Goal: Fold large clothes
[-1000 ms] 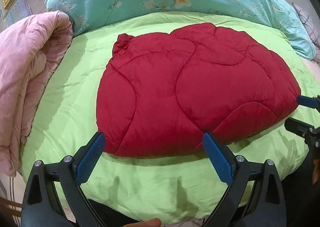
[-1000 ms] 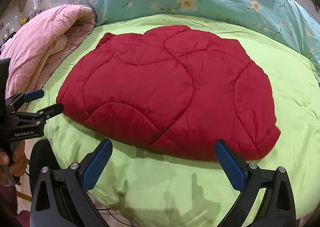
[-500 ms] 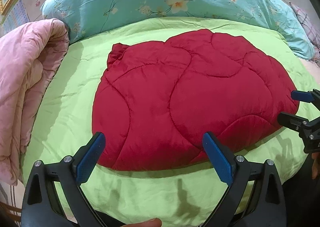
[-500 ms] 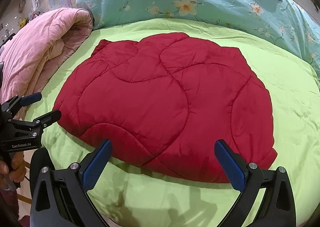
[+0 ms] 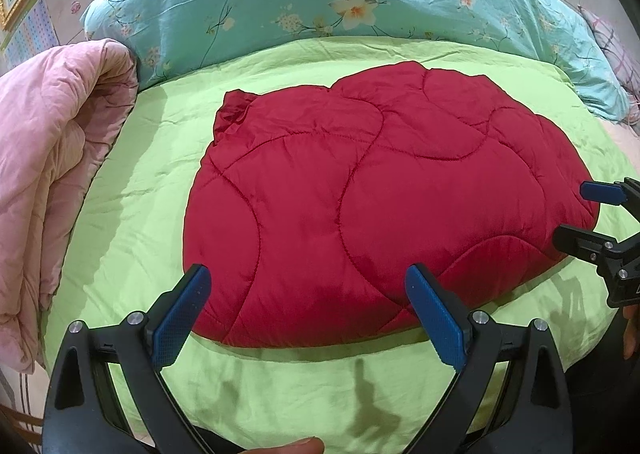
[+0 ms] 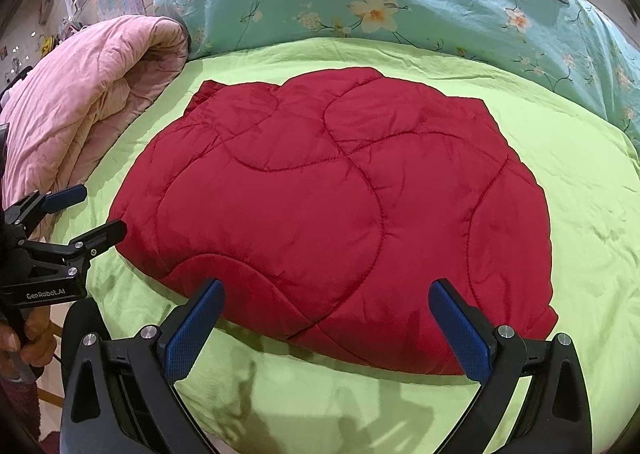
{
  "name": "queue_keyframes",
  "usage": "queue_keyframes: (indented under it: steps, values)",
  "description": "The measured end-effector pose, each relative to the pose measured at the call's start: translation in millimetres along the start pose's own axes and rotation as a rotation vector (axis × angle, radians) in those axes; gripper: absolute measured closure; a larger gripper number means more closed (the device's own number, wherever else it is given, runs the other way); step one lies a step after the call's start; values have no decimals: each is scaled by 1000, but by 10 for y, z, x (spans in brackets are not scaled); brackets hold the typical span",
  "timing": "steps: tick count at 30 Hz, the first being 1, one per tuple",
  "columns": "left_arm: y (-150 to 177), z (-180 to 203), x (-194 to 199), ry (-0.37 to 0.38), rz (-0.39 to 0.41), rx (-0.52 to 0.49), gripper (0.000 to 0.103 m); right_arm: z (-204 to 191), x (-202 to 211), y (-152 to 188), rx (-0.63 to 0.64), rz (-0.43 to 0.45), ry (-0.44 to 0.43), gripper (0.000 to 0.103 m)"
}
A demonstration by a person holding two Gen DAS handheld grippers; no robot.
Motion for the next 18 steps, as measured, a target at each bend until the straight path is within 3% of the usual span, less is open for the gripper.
queue_keyframes:
  steps: [18]
  values:
    - [3, 29, -20, 5, -2, 9, 5, 16, -18, -10, -5, -6, 2, 1]
Point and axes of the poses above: each gripper's, at about its wrist camera, not at the fingertips, and x roughly against the way its jaws point, z to its right, y to its underside, the point moved 9 cm from there along -x, roughly the way its jaws point, and after that the axes turned 3 degrees about y, right-handed, at the moved point
